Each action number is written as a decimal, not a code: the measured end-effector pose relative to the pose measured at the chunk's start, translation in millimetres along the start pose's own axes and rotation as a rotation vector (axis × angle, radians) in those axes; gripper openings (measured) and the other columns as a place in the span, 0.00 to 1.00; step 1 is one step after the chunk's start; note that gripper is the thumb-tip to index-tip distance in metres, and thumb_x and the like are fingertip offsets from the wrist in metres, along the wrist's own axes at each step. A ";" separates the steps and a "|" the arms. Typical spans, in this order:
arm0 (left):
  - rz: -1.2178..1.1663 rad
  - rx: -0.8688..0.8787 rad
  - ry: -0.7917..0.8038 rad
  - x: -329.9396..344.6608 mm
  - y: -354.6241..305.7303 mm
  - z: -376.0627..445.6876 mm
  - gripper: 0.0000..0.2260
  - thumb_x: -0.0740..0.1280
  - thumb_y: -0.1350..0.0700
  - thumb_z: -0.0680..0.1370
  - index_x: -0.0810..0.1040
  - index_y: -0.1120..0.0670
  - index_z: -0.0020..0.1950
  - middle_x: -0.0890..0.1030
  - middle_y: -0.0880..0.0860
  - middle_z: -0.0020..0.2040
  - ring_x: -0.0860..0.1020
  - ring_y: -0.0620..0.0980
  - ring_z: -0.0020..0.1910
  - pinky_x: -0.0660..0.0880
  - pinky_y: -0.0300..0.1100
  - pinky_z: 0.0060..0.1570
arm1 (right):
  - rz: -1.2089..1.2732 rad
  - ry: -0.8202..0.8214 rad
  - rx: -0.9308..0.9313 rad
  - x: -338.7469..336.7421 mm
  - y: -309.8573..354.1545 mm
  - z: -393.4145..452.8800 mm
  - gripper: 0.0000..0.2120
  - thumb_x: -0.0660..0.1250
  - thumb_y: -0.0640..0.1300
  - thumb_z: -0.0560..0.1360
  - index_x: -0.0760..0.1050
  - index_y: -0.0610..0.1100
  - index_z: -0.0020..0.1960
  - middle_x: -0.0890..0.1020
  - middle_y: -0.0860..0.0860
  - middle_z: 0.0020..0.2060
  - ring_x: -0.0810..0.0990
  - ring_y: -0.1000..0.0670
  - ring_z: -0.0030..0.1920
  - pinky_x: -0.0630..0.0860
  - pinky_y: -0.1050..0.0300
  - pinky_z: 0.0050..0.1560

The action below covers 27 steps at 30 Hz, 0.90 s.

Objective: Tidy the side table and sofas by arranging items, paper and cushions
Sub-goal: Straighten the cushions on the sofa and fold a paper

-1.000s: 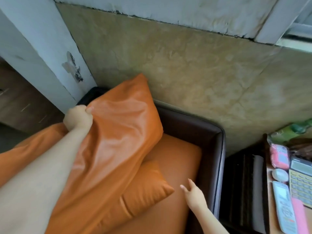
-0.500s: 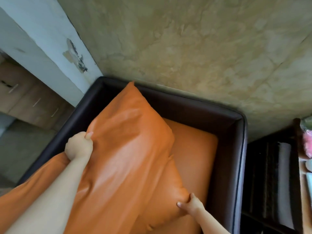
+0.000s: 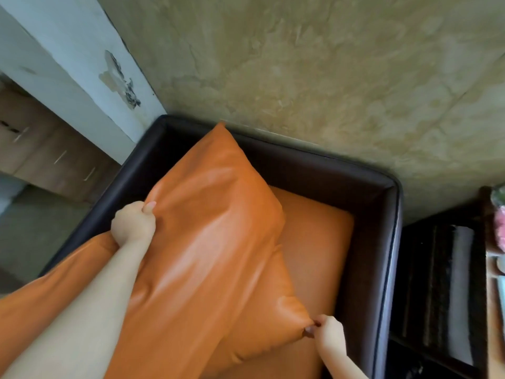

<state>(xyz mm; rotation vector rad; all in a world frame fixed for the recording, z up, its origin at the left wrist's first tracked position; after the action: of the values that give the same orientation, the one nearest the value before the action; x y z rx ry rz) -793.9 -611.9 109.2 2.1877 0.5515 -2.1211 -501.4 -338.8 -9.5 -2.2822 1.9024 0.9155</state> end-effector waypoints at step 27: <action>-0.225 0.187 0.272 17.7 -69.6 -246.6 0.17 0.84 0.54 0.52 0.76 0.54 0.24 0.73 0.54 0.18 0.72 0.55 0.16 0.62 0.36 0.15 | 0.165 -0.576 -0.721 -101.7 181.3 -64.0 0.28 0.63 0.46 0.78 0.58 0.40 0.74 0.60 0.43 0.74 0.56 0.47 0.75 0.53 0.54 0.73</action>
<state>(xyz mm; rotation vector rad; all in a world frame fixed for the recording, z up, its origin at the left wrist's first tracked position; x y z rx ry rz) -577.0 -474.9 121.7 2.6587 0.6688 -2.0622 -647.6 -318.5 150.4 -1.7726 1.6635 2.2751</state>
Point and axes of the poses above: each hand's wrist, its own z-axis towards the middle knuckle, its own x-axis out of the palm, y = z × x, the point moved 1 cm from there along z, towards the middle knuckle
